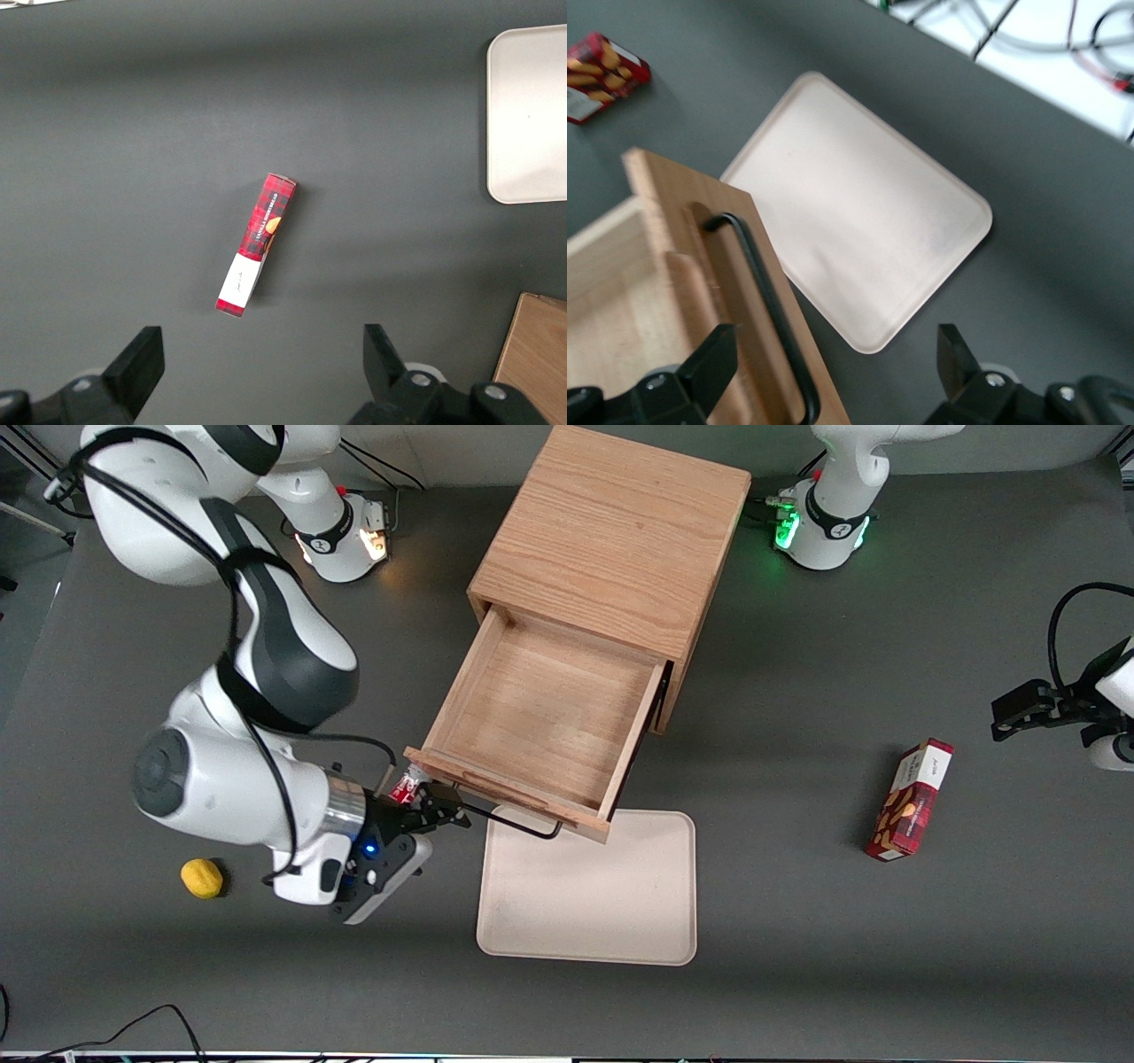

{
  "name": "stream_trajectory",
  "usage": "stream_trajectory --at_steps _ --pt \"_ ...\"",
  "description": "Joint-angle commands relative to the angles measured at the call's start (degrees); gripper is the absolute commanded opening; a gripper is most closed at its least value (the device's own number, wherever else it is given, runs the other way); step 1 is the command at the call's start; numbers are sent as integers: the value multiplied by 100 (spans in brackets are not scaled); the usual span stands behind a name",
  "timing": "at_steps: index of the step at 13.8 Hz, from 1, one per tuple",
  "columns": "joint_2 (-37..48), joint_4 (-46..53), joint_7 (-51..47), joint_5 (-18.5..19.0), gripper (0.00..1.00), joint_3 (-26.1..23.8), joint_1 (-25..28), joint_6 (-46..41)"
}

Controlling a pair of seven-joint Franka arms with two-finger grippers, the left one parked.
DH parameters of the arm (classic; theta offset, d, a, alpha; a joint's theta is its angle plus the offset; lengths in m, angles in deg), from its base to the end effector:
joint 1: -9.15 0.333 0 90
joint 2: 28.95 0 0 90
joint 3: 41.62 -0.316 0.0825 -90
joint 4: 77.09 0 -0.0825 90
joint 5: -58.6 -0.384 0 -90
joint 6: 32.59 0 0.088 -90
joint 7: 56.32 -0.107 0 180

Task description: Open upper drawer

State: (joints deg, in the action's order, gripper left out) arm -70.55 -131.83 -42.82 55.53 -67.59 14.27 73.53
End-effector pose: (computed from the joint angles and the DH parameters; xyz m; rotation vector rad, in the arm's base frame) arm 0.7068 0.2812 0.4976 -2.6262 -0.8583 -0.2580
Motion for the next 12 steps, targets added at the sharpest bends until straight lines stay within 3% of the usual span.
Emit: stream_trajectory --at_steps 1,4,7,9,11,12 --pt "643 -116 -58 69 100 22 -37 -310" --pt "1476 -221 -1072 383 100 31 -108 -819" --pt "2285 -432 -2000 631 100 57 -273 -1986" --pt "2647 -494 -1922 579 100 328 -450 -2942" --pt "3059 -581 -1860 640 100 933 -424 -4007" --pt "3340 -956 -1947 580 100 1093 -441 -4089"
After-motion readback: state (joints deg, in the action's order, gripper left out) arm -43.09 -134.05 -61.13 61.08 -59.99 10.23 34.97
